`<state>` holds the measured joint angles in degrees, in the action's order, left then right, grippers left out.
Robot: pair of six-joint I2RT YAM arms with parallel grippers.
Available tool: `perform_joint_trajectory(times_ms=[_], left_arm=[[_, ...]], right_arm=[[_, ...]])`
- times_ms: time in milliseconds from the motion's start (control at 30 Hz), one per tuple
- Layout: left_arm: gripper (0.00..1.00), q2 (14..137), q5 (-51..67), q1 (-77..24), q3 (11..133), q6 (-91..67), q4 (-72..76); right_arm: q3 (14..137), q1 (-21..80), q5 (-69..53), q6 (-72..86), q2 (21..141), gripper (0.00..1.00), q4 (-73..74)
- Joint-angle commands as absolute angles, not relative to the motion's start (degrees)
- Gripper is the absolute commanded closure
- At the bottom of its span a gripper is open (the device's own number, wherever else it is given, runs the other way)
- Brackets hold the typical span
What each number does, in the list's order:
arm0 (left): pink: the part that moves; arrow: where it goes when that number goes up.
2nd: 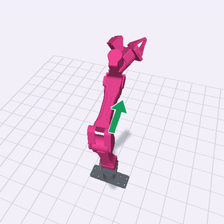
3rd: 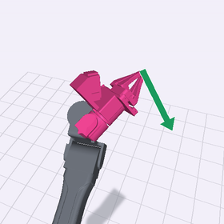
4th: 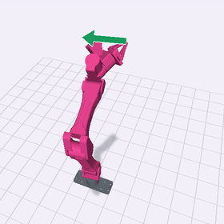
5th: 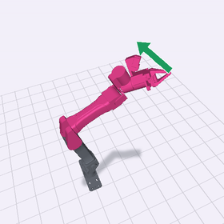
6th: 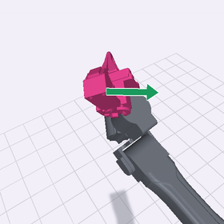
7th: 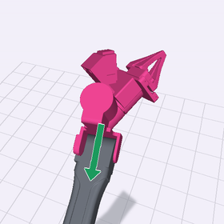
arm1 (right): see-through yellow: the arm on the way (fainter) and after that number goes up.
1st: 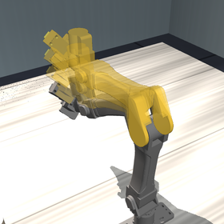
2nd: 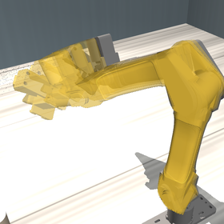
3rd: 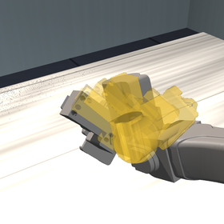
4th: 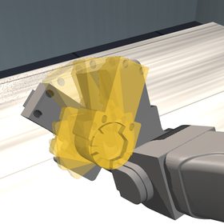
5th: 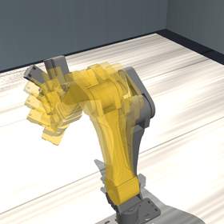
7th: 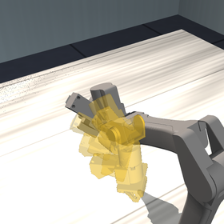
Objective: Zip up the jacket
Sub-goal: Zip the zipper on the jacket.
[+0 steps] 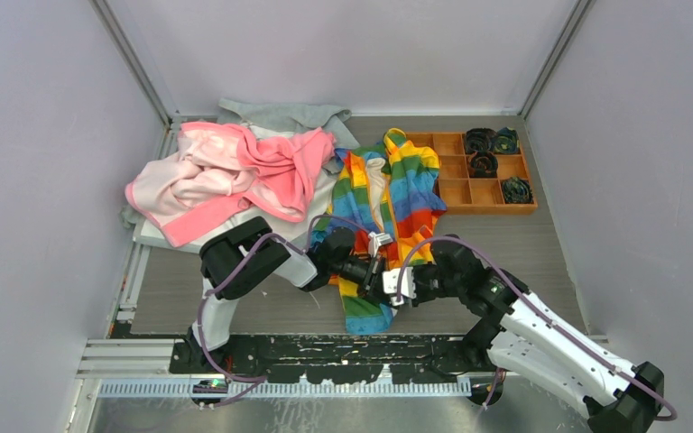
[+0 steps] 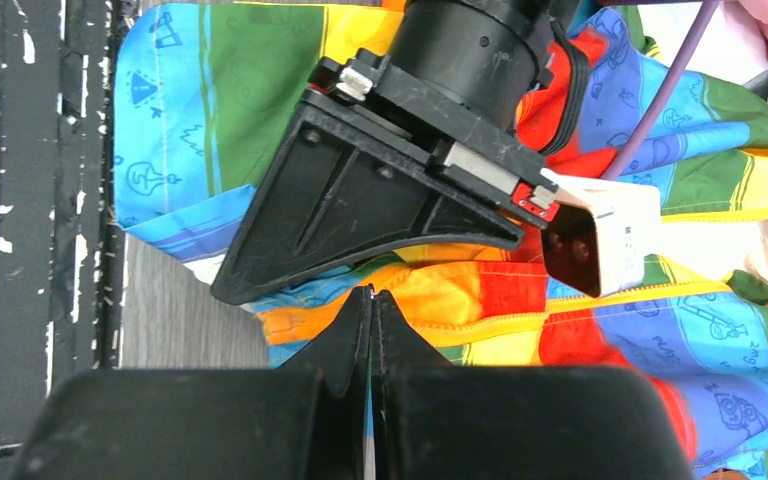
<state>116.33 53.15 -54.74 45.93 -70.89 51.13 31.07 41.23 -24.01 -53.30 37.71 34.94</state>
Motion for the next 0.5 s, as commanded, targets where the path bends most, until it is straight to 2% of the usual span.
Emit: perform_joint_trajectory(times_ms=[0,333,467], left_arm=[[1.0,114.52,55.92,-55.72,45.7,-68.99,49.24],[1.0,114.58,56.51,-55.72,46.23,-68.56,48.65],[1.0,113.6,56.36,-55.7,45.91,-68.26,48.14]], right_arm=[[34.44,41.09,-22.69,-55.3,39.09,0.99,24.09],[33.88,39.09,-19.9,-57.74,34.33,0.99,29.12],[35.32,37.11,-20.55,-56.33,36.44,0.99,27.22]])
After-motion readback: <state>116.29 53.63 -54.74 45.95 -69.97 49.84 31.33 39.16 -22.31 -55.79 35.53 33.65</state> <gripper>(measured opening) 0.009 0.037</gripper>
